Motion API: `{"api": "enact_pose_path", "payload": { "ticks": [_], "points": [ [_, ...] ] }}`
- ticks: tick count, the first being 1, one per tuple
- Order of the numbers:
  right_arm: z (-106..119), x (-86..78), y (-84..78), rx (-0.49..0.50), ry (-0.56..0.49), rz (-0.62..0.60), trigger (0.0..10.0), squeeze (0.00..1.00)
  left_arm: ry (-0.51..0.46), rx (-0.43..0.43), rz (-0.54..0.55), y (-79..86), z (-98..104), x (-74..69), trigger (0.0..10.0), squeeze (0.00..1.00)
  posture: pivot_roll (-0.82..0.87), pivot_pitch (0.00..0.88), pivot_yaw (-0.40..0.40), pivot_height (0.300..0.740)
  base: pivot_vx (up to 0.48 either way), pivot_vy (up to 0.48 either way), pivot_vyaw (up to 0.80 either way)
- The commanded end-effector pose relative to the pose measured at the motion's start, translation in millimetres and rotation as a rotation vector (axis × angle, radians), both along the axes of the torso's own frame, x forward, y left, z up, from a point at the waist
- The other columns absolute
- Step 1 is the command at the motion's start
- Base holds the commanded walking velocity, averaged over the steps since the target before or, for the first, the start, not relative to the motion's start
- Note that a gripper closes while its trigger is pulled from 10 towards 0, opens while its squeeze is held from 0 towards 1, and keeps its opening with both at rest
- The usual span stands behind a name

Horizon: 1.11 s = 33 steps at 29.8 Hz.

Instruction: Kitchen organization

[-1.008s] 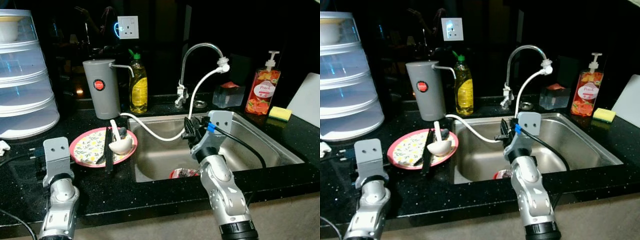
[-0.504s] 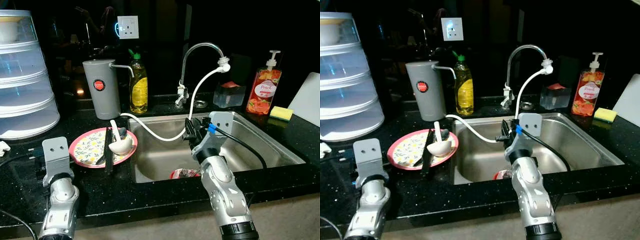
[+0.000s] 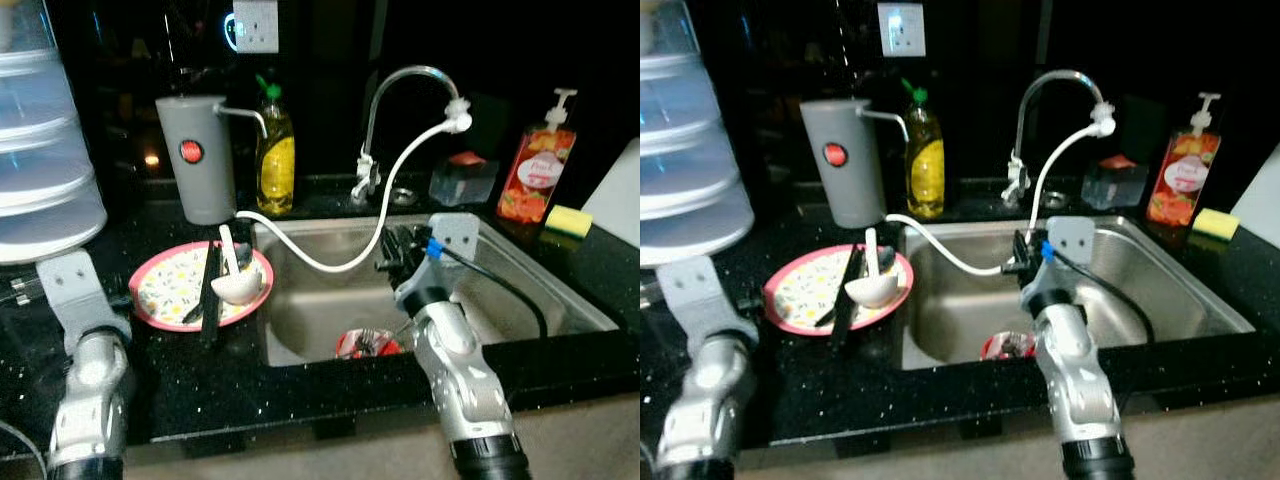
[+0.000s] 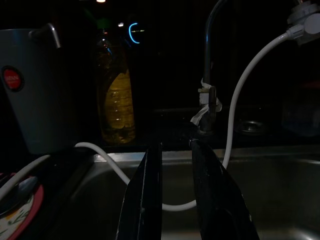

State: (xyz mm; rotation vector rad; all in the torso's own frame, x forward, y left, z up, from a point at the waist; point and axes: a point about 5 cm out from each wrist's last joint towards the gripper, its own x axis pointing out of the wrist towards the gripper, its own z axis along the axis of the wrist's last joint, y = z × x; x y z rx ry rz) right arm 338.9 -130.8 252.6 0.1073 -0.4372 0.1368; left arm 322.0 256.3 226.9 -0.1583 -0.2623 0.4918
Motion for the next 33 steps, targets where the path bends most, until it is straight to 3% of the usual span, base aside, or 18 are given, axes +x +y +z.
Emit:
{"api": "enact_pose_path", "payload": {
  "ticks": [1,2,6,9,12,13,14,15,19,22,25,30,33],
  "points": [
    [3.3,0.8,-4.0,0.002,-0.013,-0.01,10.0,0.0,-0.019,-0.038,-0.028,3.4,10.7,-0.7,10.0,0.0,-0.05,0.028,-0.054,0.74,0.0,0.0,0.0],
    [6.0,0.7,-5.4,-0.001,-0.02,-0.012,10.0,0.0,-0.057,-0.082,-0.066,2.2,25.1,0.3,10.0,0.0,-0.05,0.028,-0.055,0.74,0.0,0.0,0.0],
    [10.9,0.3,-7.4,-0.003,-0.031,-0.016,10.0,0.0,-0.061,-0.097,-0.118,-5.5,43.2,5.1,10.0,0.0,-0.05,0.029,-0.055,0.74,0.0,0.0,0.0],
    [17.5,-0.2,-10.2,0.0,-0.044,-0.022,10.0,0.0,-0.026,-0.068,-0.184,-18.1,61.9,10.8,10.0,0.0,-0.05,0.029,-0.054,0.74,0.0,0.0,0.0],
    [22.7,0.5,-12.3,-0.012,-0.04,-0.031,10.0,0.0,-0.085,-0.067,-0.258,-28.2,78.0,8.5,10.0,0.0,-0.05,0.027,-0.05,0.74,0.0,0.0,0.0],
    [22.7,0.5,-12.3,-0.012,-0.04,-0.031,10.0,0.0,-0.085,-0.067,-0.258,-28.2,78.0,8.5,10.0,0.0,-0.05,0.027,-0.05,0.74,0.0,0.0,0.0],
    [23.9,1.2,-12.8,-0.017,-0.029,-0.033,10.0,0.0,-0.087,0.0,-0.264,-30.6,80.8,6.7,10.0,0.0,-0.05,0.027,-0.05,0.74,0.0,0.0,0.0],
    [27.9,1.2,-12.8,0.009,-0.021,-0.009,10.0,0.0,-0.079,0.068,-0.34,-40.9,76.8,4.9,10.0,0.0,-0.05,0.027,-0.05,0.74,0.0,0.0,0.0],
    [31.0,1.0,-13.1,0.022,-0.021,-0.004,10.0,0.0,-0.034,-0.022,-0.344,-42.5,66.2,4.4,10.0,0.0,-0.05,0.028,-0.044,0.74,0.0,0.0,0.0],
    [33.6,1.0,-13.1,0.037,-0.016,-0.001,10.0,0.0,-0.052,0.013,-0.345,-45.5,69.1,2.3,10.0,0.0,-0.05,0.027,-0.047,0.74,0.0,0.0,0.0],
    [41.1,0.1,-12.7,0.056,-0.03,0.017,10.0,0.0,-0.102,0.094,-0.324,-47.8,84.7,0.8,10.0,0.0,-0.05,0.026,-0.049,0.74,0.0,0.0,0.0],
    [49.8,-1.5,-12.7,0.06,-0.056,0.022,10.0,0.0,-0.131,0.137,-0.353,-48.6,91.3,-0.1,10.0,0.0,-0.05,0.024,-0.048,0.74,0.0,0.0,0.0],
    [52.5,-1.9,-12.3,0.032,-0.064,0.013,10.0,0.0,-0.02,0.145,-0.363,-49.7,78.4,4.2,10.0,0.0,-0.06,0.021,-0.05,0.74,0.0,0.0,0.0]
  ]
}}
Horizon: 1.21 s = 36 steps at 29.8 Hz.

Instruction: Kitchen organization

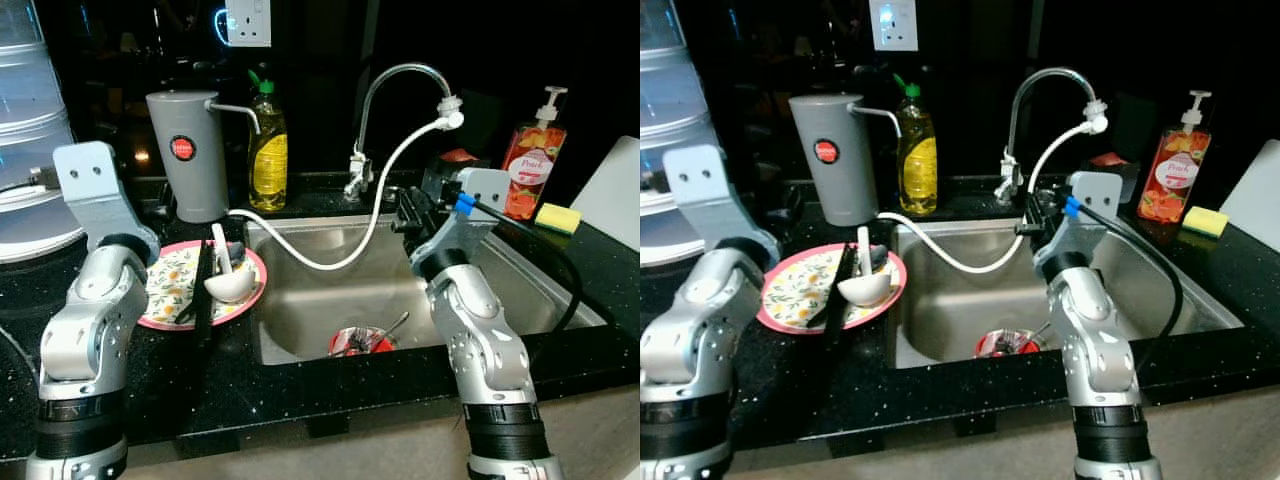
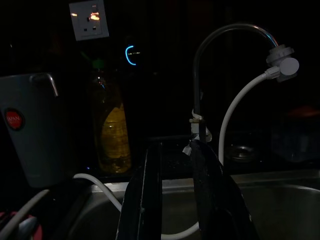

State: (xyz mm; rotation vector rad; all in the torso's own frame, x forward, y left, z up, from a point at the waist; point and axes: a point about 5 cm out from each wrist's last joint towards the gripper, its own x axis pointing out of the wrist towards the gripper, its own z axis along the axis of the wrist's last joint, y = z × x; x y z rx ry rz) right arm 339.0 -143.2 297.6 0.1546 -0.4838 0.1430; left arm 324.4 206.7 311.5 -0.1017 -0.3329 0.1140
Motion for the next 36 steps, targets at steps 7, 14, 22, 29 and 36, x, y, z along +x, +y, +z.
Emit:
{"api": "enact_pose_path", "payload": {
  "ticks": [7,14,22,29,36],
  "points": [
    [8.3,-3.8,-9.6,-0.075,-0.021,-0.046,10.0,0.0,0.345,0.174,0.001,10.3,-35.7,2.9,10.0,0.0,-0.06,0.03,-0.038,0.74,0.0,0.0,0.0],
    [4.0,-7.1,-16.1,-0.076,-0.017,-0.062,10.0,0.0,0.46,0.04,-0.048,8.2,-57.7,-1.9,10.0,0.0,-0.05,0.045,-0.013,0.74,0.0,0.0,0.0],
    [-1.8,-9.4,-7.6,-0.081,-0.006,-0.058,10.0,0.0,0.576,0.032,-0.039,16.4,-85.7,1.1,10.0,0.0,-0.06,0.035,-0.004,0.74,0.0,0.0,0.0],
    [-2.7,-9.9,-5.2,-0.079,-0.004,-0.056,10.0,0.0,0.6,-0.012,-0.078,14.8,-98.9,13.3,10.0,0.0,-0.06,0.026,-0.008,0.74,0.0,0.0,0.0],
    [-1.3,-10.7,-6.0,-0.078,-0.006,-0.058,10.0,0.0,0.548,0.043,-0.098,7.7,-89.9,18.4,10.0,0.0,-0.08,0.031,-0.009,0.74,0.0,0.0,0.0]
  ]
}}
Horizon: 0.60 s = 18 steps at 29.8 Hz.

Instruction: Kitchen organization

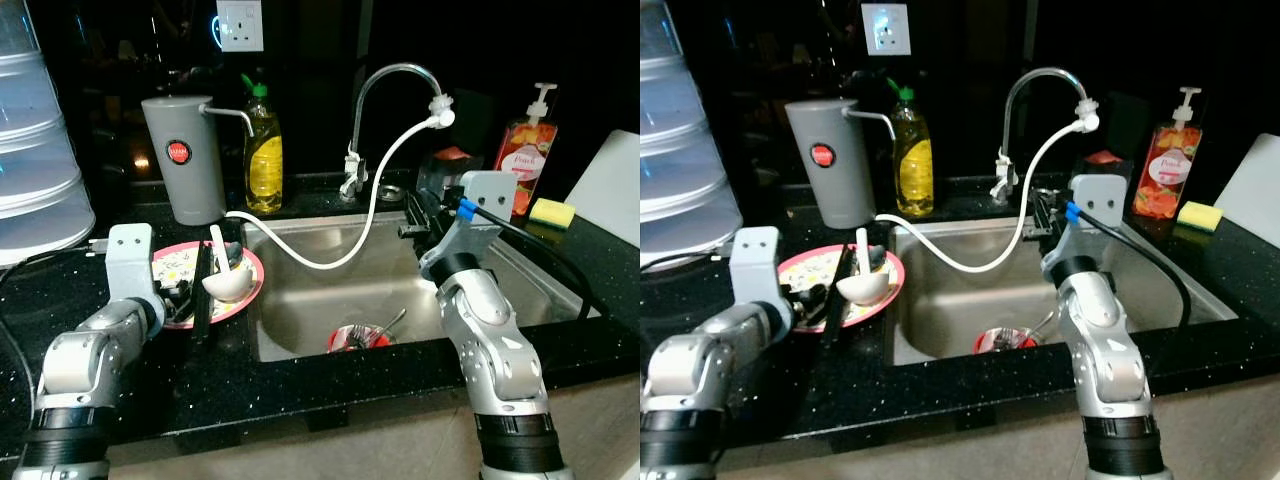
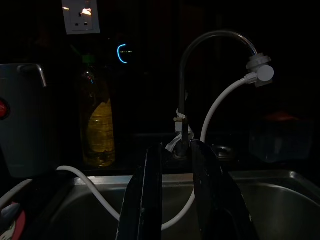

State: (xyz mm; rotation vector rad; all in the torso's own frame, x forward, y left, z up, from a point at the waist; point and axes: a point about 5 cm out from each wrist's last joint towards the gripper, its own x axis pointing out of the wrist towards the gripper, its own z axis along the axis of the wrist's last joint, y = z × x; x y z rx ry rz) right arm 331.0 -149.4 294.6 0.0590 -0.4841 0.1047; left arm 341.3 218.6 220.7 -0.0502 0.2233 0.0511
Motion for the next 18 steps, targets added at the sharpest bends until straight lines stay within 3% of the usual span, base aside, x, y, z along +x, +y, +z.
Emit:
{"api": "enact_pose_path", "payload": {
  "ticks": [1,7,11,18],
  "points": [
    [1.4,-2.9,-0.3,0.006,-0.001,0.0,10.0,0.0,-0.013,0.008,-0.022,-5.0,2.2,1.4,10.0,0.0,-0.08,0.032,-0.009,0.74,0.0,0.0,0.0],
    [2.1,-0.7,1.5,0.006,0.006,0.001,10.0,0.0,-0.06,0.0,-0.047,-7.8,10.6,7.6,10.0,0.0,-0.07,0.027,-0.014,0.74,0.0,0.0,0.0],
    [0.9,-1.1,-0.5,0.005,0.006,0.003,10.0,0.0,-0.081,-0.023,-0.098,-19.8,10.6,10.7,10.0,0.0,-0.08,0.028,-0.017,0.74,0.0,0.0,0.0],
    [-2.7,-0.9,-3.1,0.005,0.017,0.001,10.0,0.0,-0.017,-0.051,-0.12,-25.6,-3.4,15.4,10.0,0.0,-0.08,0.031,-0.022,0.74,0.0,0.0,0.0]
  ]
}}
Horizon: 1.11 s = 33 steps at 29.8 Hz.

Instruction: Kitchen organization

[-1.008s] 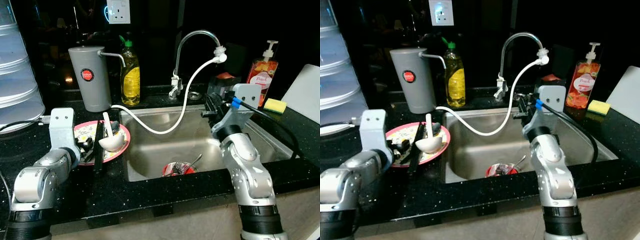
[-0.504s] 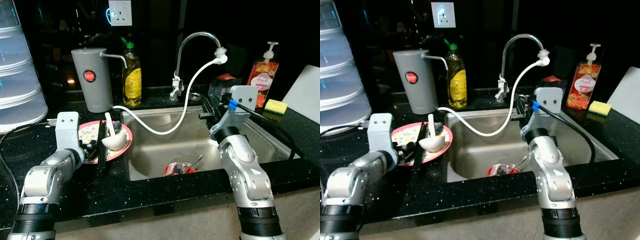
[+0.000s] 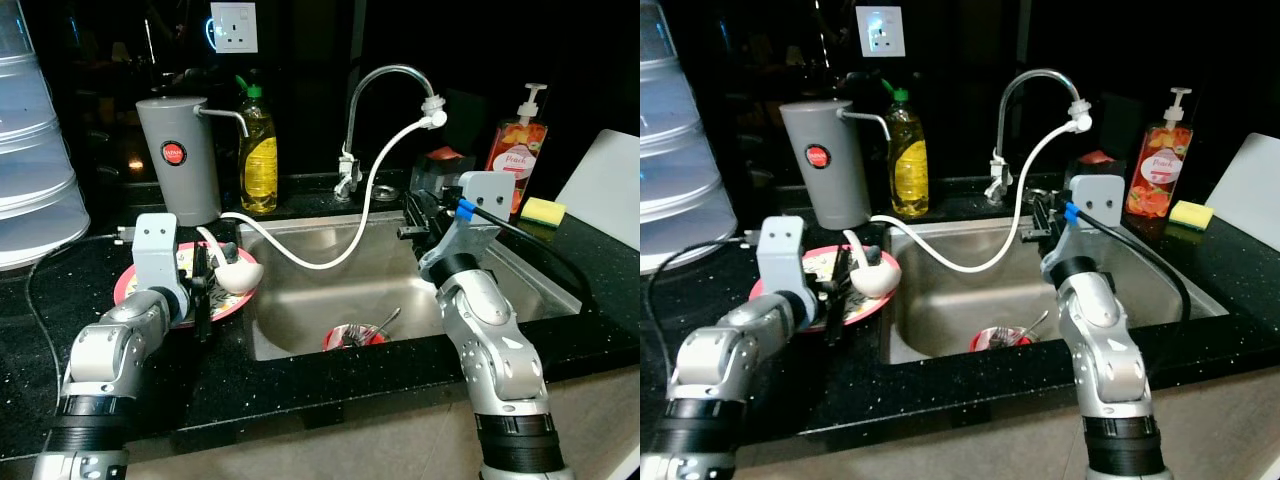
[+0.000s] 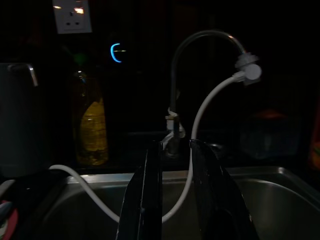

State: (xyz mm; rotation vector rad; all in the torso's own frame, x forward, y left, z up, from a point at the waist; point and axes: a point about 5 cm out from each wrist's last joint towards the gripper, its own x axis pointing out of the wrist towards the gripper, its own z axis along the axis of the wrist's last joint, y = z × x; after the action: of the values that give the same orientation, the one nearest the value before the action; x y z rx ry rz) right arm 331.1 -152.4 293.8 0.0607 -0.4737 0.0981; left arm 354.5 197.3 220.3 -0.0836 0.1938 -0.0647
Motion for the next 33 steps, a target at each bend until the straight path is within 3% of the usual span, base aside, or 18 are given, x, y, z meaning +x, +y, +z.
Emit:
{"api": "enact_pose_path", "payload": {
  "ticks": [1,9,12,13,15,16,17,18,19,22,29,31,32,33],
  "points": [
    [-1.9,-1.0,0.0,0.003,0.006,0.006,10.0,0.0,0.016,-0.005,-0.011,-4.3,-3.1,2.2,10.0,0.0,-0.08,0.031,-0.022,0.74,0.0,0.0,0.0],
    [-1.7,0.4,0.5,0.001,0.008,0.01,10.0,0.0,0.078,-0.017,0.004,-6.2,-21.8,13.3,10.0,0.0,-0.09,0.033,-0.025,0.74,0.0,0.0,0.0],
    [-1.2,0.3,1.6,0.0,0.007,0.012,10.0,0.0,0.119,-0.002,0.072,-0.5,-29.2,15.6,9.5,0.0,-0.09,0.034,-0.025,0.74,0.0,0.0,0.0],
    [-1.2,0.2,1.9,0.001,0.007,0.012,10.0,0.0,0.132,-0.001,0.106,2.6,-31.0,15.9,6.5,0.0,-0.09,0.035,-0.025,0.74,0.0,0.0,0.0],
    [-1.1,0.1,2.0,0.001,0.007,0.012,10.0,0.0,0.14,-0.002,0.126,4.6,-32.1,16.4,6.5,0.0,-0.09,0.035,-0.025,0.74,0.0,0.0,0.0],
    [-1.1,0.0,2.1,0.001,0.007,0.012,10.0,0.0,0.146,-0.002,0.147,6.8,-33.0,16.5,4.5,0.0,-0.09,0.036,-0.025,0.74,0.0,0.0,0.0],
    [-1.1,-0.1,2.1,0.001,0.008,0.012,10.0,0.0,0.149,-0.003,0.159,8.2,-33.6,16.5,4.5,0.0,-0.09,0.036,-0.025,0.74,0.0,0.0,0.0],
    [-1.1,-0.2,2.2,0.001,0.008,0.012,10.0,0.0,0.154,-0.003,0.171,9.7,-34.4,16.3,2.0,0.0,-0.09,0.036,-0.025,0.74,0.0,0.0,0.0],
    [-1.1,-0.3,2.3,0.002,0.008,0.012,10.0,0.0,0.159,-0.001,0.178,10.9,-35.0,16.1,0.9,0.0,-0.09,0.036,-0.026,0.74,0.0,0.0,0.0],
    [-1.0,-0.3,2.5,0.002,0.008,0.013,10.0,0.0,0.167,0.007,0.189,13.3,-36.9,15.8,0.0,0.0,-0.09,0.036,-0.026,0.74,0.0,0.0,0.0],
    [-0.1,0.0,4.1,0.003,0.008,0.018,10.0,0.0,0.142,-0.02,0.234,18.8,-35.2,18.0,0.0,0.0,-0.08,0.038,-0.03,0.74,0.0,0.0,0.0],
    [-0.1,-0.1,4.2,0.004,0.008,0.019,10.0,0.0,0.1,-0.042,0.24,18.3,-29.0,19.6,0.0,0.0,-0.08,0.038,-0.031,0.74,0.0,0.0,0.0],
    [0.0,-0.1,4.2,0.004,0.008,0.019,10.0,0.0,0.044,-0.035,0.243,18.2,-21.3,20.4,0.6,0.0,-0.08,0.038,-0.031,0.74,0.0,0.0,0.0],
    [0.0,-0.2,4.2,0.004,0.007,0.019,10.0,0.0,-0.008,-0.017,0.249,18.4,-13.6,20.8,7.8,0.0,-0.09,0.039,-0.031,0.74,0.0,0.0,0.0]
  ]
}}
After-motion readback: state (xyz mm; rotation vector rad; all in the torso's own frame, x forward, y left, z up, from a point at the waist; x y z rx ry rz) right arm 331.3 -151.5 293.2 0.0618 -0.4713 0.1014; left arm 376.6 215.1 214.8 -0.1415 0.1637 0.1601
